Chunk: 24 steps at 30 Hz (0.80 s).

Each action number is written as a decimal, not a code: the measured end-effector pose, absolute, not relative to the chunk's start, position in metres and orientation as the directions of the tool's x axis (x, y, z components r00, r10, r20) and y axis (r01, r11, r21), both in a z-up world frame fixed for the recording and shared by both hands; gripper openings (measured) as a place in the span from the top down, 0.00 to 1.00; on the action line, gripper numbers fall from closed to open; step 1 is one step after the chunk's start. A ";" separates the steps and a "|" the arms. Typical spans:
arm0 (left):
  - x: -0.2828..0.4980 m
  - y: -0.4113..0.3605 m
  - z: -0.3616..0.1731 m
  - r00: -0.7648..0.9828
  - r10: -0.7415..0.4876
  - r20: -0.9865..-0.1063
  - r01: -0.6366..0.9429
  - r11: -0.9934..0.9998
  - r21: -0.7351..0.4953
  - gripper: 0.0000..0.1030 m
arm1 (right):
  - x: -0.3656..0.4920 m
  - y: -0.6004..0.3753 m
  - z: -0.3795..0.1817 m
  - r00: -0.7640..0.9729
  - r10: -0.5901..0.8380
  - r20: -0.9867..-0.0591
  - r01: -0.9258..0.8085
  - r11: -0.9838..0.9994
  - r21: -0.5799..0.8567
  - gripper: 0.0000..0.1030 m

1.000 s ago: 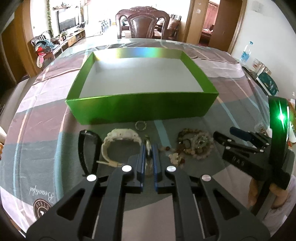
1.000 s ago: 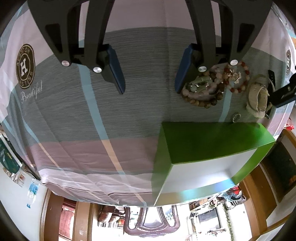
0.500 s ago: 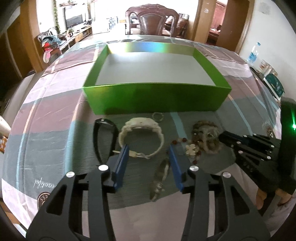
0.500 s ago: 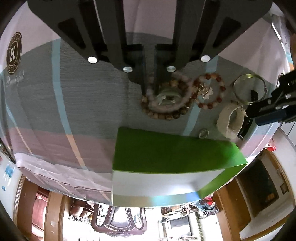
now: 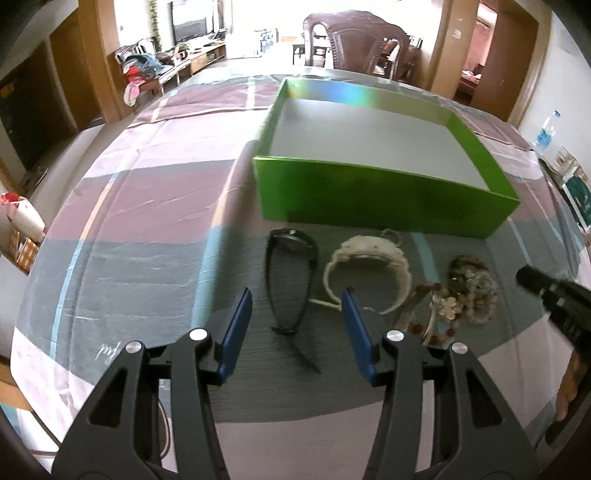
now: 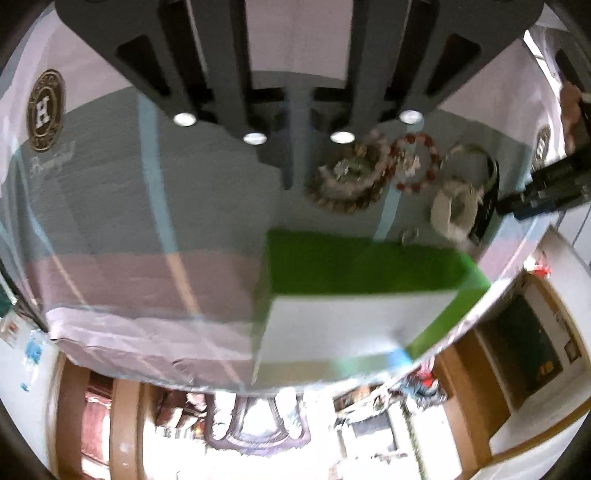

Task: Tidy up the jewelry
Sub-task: 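Grasp the sunglasses with the left tool while the right tool grasps the pink bead bracelet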

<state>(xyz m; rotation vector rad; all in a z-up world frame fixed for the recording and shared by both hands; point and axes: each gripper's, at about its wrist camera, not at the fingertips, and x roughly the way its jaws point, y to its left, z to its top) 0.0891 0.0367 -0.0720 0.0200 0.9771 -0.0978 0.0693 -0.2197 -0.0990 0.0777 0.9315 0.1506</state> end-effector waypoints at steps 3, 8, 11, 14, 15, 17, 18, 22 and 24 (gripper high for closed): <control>0.089 0.039 -0.075 0.553 -0.068 -0.830 0.085 0.996 -0.025 0.49 | 0.073 -0.208 -0.112 0.558 0.158 -0.814 -0.115 0.987 0.113 0.64; 0.097 0.041 -0.082 0.543 -0.065 -0.837 0.078 0.997 -0.027 0.49 | 0.072 -0.199 -0.120 0.553 0.140 -0.821 -0.133 0.988 0.079 0.69; 0.104 0.041 -0.091 0.525 -0.065 -0.849 0.077 0.997 -0.029 0.49 | 0.070 -0.196 -0.120 0.556 0.148 -0.818 -0.150 0.986 0.077 0.90; 0.109 0.043 -0.095 0.516 -0.063 -0.854 0.073 0.997 -0.029 0.49 | 0.071 -0.200 -0.121 0.557 0.150 -0.817 -0.138 0.987 0.087 0.93; 0.109 0.042 -0.096 0.517 -0.067 -0.853 0.075 0.997 -0.033 0.49 | 0.071 -0.202 -0.121 0.558 0.150 -0.816 -0.132 0.987 0.091 0.94; 0.109 0.043 -0.097 0.518 -0.078 -0.852 0.083 0.996 -0.040 0.52 | 0.072 -0.205 -0.121 0.558 0.139 -0.818 -0.114 0.989 0.091 0.94; 0.109 0.045 -0.097 0.519 -0.076 -0.852 0.081 0.996 -0.040 0.53 | 0.072 -0.207 -0.121 0.558 0.136 -0.819 -0.107 0.990 0.091 0.94; 0.113 0.056 -0.099 0.518 -0.053 -0.854 0.047 0.998 -0.034 0.52 | 0.072 -0.210 -0.121 0.561 0.124 -0.819 -0.091 0.992 0.088 0.94; 0.117 0.061 -0.102 0.522 0.016 -0.853 0.009 1.000 0.024 0.52 | 0.072 -0.210 -0.122 0.560 0.120 -0.820 -0.085 0.993 0.087 0.94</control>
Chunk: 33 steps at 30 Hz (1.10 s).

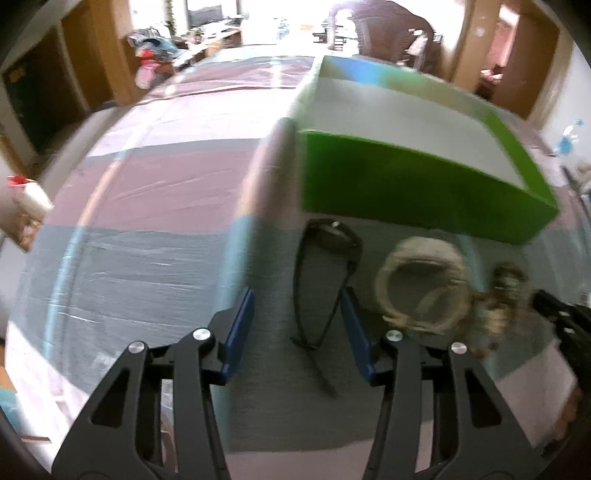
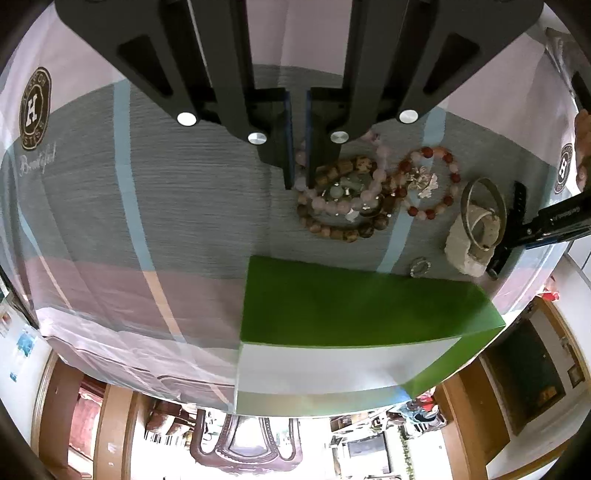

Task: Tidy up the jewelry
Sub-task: 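Grasp the sunglasses with the left tool while the right tool grasps the pink bead bracelet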

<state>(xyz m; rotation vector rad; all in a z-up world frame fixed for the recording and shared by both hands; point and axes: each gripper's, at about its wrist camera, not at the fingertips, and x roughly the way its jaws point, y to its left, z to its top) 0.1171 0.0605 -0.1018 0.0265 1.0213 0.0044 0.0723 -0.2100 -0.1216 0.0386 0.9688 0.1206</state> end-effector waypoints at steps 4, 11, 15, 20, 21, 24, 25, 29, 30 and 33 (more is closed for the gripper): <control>0.127 0.069 -0.108 0.509 0.070 -0.858 -0.038 0.998 0.058 0.53 | 0.073 -0.211 -0.122 0.559 0.115 -0.821 -0.081 0.993 0.083 0.94; 0.142 0.062 -0.104 0.524 -0.001 -0.852 0.012 1.000 0.006 0.41 | 0.076 -0.213 -0.125 0.551 0.109 -0.827 -0.073 0.994 0.083 0.85; 0.151 0.054 -0.105 0.530 -0.030 -0.847 0.035 0.999 -0.014 0.41 | 0.077 -0.212 -0.126 0.554 0.110 -0.825 -0.078 0.994 0.080 0.76; 0.161 0.050 -0.113 0.522 -0.036 -0.852 0.046 0.999 -0.014 0.64 | 0.075 -0.209 -0.126 0.559 0.102 -0.823 -0.087 0.994 0.064 0.75; 0.158 0.048 -0.112 0.526 -0.036 -0.850 0.046 0.999 -0.014 0.70 | 0.074 -0.207 -0.126 0.560 0.102 -0.822 -0.092 0.994 0.061 0.75; 0.155 0.051 -0.111 0.521 -0.061 -0.852 0.048 0.998 -0.042 0.74 | 0.072 -0.202 -0.126 0.558 0.121 -0.821 -0.117 0.991 0.066 0.92; 0.154 0.052 -0.111 0.520 -0.062 -0.852 0.045 0.998 -0.045 0.74 | 0.071 -0.201 -0.126 0.556 0.135 -0.820 -0.124 0.989 0.078 0.92; 0.145 0.054 -0.103 0.536 -0.062 -0.842 0.035 0.998 -0.051 0.75 | 0.070 -0.203 -0.121 0.562 0.150 -0.814 -0.121 0.988 0.098 0.92; 0.143 0.055 -0.100 0.543 -0.061 -0.837 0.036 0.998 -0.050 0.75 | 0.069 -0.205 -0.119 0.567 0.152 -0.810 -0.118 0.988 0.103 0.92; 0.133 0.052 -0.086 0.576 -0.040 -0.817 0.036 0.999 -0.024 0.74 | 0.065 -0.208 -0.108 0.587 0.144 -0.796 -0.106 0.989 0.101 0.92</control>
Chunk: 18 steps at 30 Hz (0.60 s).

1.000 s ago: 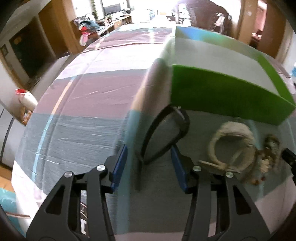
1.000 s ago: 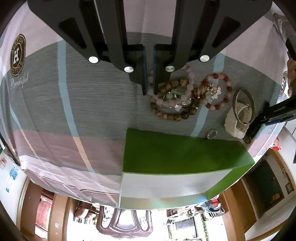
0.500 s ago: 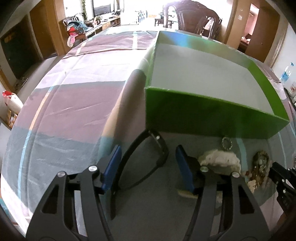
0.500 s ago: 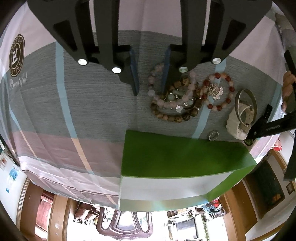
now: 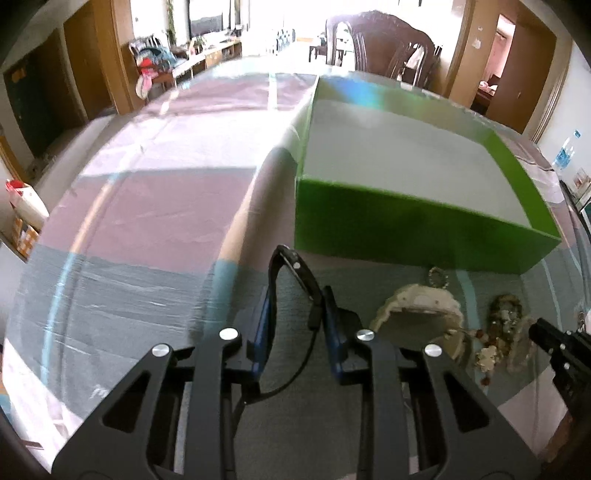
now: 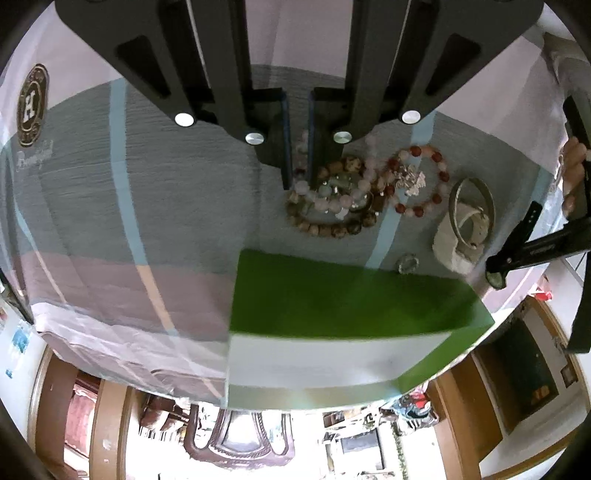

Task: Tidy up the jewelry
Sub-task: 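Grasp the sunglasses with the left tool while the right tool grasps the pink bead bracelet, then carry both items over the green box and open both tools to drop them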

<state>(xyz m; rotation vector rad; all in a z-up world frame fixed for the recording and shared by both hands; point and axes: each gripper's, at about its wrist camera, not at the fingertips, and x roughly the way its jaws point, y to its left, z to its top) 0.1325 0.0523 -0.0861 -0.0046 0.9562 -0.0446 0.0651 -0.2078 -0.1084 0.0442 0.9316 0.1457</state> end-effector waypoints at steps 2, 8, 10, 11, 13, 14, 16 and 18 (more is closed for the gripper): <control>0.128 0.050 -0.077 0.593 -0.039 -0.804 0.041 0.999 -0.018 0.74 | 0.063 -0.211 -0.100 0.601 0.139 -0.787 -0.097 0.990 0.100 0.92; 0.113 0.043 -0.054 0.637 -0.075 -0.767 0.083 0.996 -0.029 0.74 | 0.054 -0.211 -0.068 0.655 0.124 -0.746 -0.102 0.992 0.076 0.92; 0.111 0.040 -0.045 0.650 -0.088 -0.754 0.100 0.995 -0.030 0.74 | 0.054 -0.207 -0.055 0.677 0.100 -0.730 -0.107 0.994 0.036 0.92; 0.110 0.040 -0.041 0.655 -0.094 -0.750 0.108 0.994 -0.030 0.74 | 0.055 -0.206 -0.049 0.683 0.095 -0.725 -0.111 0.993 0.026 0.92; 0.109 0.038 -0.031 0.670 -0.104 -0.735 0.127 0.992 -0.024 0.74 | 0.058 -0.205 -0.036 0.698 0.092 -0.710 -0.119 0.993 0.011 0.92; 0.109 0.037 -0.026 0.677 -0.104 -0.728 0.133 0.991 -0.018 0.73 | 0.060 -0.204 -0.025 0.715 0.087 -0.693 -0.123 0.992 -0.002 0.92; 0.112 0.034 -0.012 0.697 -0.109 -0.709 0.149 0.989 -0.006 0.73 | 0.066 -0.204 -0.006 0.747 0.074 -0.660 -0.122 0.992 -0.026 0.92; 0.117 0.031 0.001 0.714 -0.110 -0.691 0.158 0.987 0.006 0.73 | 0.071 -0.201 0.010 0.776 0.067 -0.628 -0.124 0.991 -0.048 0.92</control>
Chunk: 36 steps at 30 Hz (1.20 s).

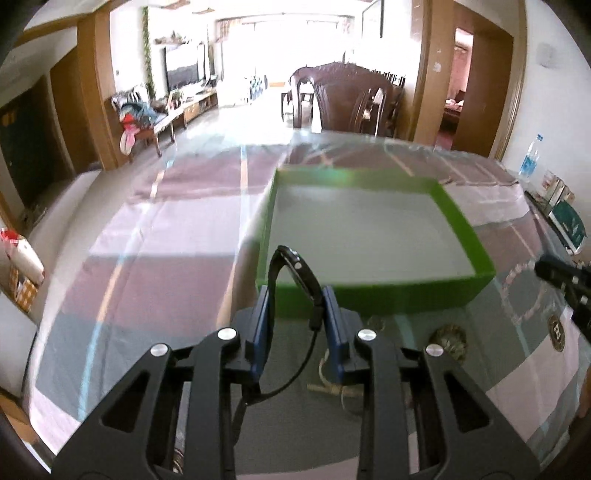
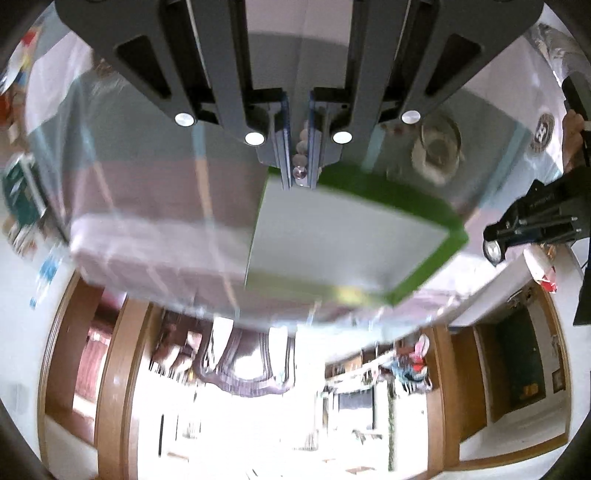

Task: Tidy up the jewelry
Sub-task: 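Carry both items over the green box and open both tools to drop them, then move the left tool to the silver bangle while the right tool approaches the silver charm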

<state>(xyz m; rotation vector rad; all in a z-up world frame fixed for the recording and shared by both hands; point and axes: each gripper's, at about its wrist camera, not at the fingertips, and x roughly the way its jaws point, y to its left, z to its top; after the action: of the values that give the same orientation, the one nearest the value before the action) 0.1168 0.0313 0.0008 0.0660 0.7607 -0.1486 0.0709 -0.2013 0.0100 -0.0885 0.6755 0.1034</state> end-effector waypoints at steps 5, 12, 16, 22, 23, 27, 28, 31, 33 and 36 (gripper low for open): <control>0.149 0.016 0.024 0.740 -0.134 -0.660 0.205 0.978 0.031 0.72 | 0.110 -0.197 0.036 0.809 0.064 -0.584 -0.116 0.992 -0.051 0.92; 0.207 0.005 -0.003 0.677 -0.132 -0.724 0.200 0.980 0.009 0.72 | 0.175 -0.193 -0.002 0.726 0.089 -0.681 -0.123 0.992 -0.002 0.92; 0.225 -0.001 -0.024 0.644 -0.129 -0.754 0.189 0.982 -0.007 0.66 | 0.192 -0.195 -0.025 0.690 0.098 -0.717 -0.115 0.993 0.025 0.92; 0.212 0.010 -0.025 0.659 -0.104 -0.745 0.169 0.986 0.012 0.44 | 0.174 -0.215 -0.028 0.665 0.117 -0.737 -0.100 0.993 0.068 0.64; 0.205 0.015 -0.024 0.657 -0.093 -0.748 0.161 0.987 0.019 0.44 | 0.166 -0.217 -0.029 0.649 0.126 -0.750 -0.115 0.991 0.067 0.64; 0.179 0.027 -0.028 0.634 -0.069 -0.770 0.152 0.988 0.037 0.42 | 0.141 -0.218 -0.050 0.537 0.207 -0.818 -0.197 0.973 0.117 0.64; 0.172 0.028 -0.030 0.626 -0.076 -0.776 0.161 0.986 0.033 0.41 | 0.139 -0.217 -0.056 0.523 0.208 -0.827 -0.203 0.972 0.116 0.64; 0.161 0.028 -0.037 0.607 -0.087 -0.790 0.177 0.984 0.027 0.40 | 0.144 -0.213 -0.076 0.492 0.172 -0.853 -0.188 0.978 0.089 0.64; 0.158 0.026 -0.042 0.593 -0.095 -0.799 0.181 0.983 0.018 0.39 | 0.153 -0.211 -0.087 0.472 0.181 -0.863 -0.175 0.978 0.109 0.64; 0.157 0.023 -0.048 0.582 -0.097 -0.807 0.186 0.982 0.016 0.37 | 0.161 -0.212 -0.090 0.492 0.149 -0.858 -0.144 0.986 0.088 0.64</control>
<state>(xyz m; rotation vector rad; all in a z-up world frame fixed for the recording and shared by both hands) 0.1571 0.0235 -0.0485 0.1025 0.9349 -0.1659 0.1610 -0.2123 -0.0904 0.0049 1.0414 0.1781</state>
